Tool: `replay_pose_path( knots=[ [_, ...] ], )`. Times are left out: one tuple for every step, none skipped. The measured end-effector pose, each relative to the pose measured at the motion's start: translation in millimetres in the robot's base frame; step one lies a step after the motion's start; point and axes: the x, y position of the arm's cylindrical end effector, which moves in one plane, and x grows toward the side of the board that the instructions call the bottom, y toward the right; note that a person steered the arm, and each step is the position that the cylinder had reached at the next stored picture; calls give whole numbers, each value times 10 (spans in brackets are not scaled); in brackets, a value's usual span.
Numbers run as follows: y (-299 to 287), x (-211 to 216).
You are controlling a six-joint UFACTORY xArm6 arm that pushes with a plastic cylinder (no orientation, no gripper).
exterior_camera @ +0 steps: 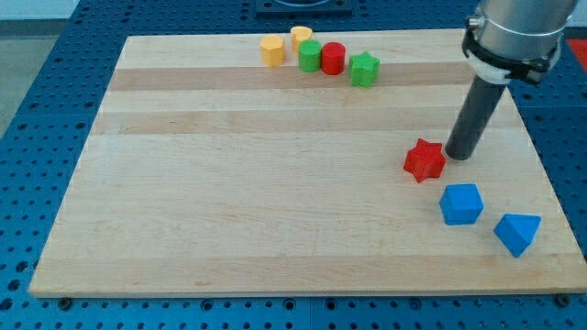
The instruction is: Slide the red star left a bit
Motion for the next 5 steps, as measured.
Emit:
replay_pose_path(
  knots=[
    [-117,141],
    [-160,333],
    [-184,439],
    [-183,409],
    [-161,225]
  ],
)
